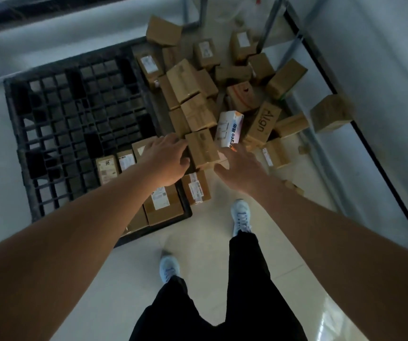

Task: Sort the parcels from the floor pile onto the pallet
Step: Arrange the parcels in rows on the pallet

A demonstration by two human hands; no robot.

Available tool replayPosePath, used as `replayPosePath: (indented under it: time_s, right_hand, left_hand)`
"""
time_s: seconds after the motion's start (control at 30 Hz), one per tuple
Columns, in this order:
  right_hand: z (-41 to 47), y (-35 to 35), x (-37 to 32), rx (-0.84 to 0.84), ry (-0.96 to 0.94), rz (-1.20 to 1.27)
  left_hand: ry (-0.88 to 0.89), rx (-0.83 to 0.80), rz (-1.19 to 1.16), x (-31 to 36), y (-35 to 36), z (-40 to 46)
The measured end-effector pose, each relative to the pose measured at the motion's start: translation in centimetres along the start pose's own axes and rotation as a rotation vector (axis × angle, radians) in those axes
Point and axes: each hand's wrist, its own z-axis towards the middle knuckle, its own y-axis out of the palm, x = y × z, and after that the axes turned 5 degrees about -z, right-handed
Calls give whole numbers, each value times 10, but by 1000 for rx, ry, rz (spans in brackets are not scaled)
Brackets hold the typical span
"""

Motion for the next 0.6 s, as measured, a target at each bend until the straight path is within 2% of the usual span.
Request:
replayPosePath:
  time_s: [0.2, 0.37, 0.6]
  right_hand:
    - [95, 12, 80, -163, -78, -33]
    - [188, 50, 155, -289, -114, -85]
    - [302, 151, 215, -414, -125, -117]
  left_hand:
    - [-149, -68, -32, 34, 51, 102]
    - [-266, -133, -121, 58, 134, 201]
    - [-325, -133, -93, 11, 263, 305]
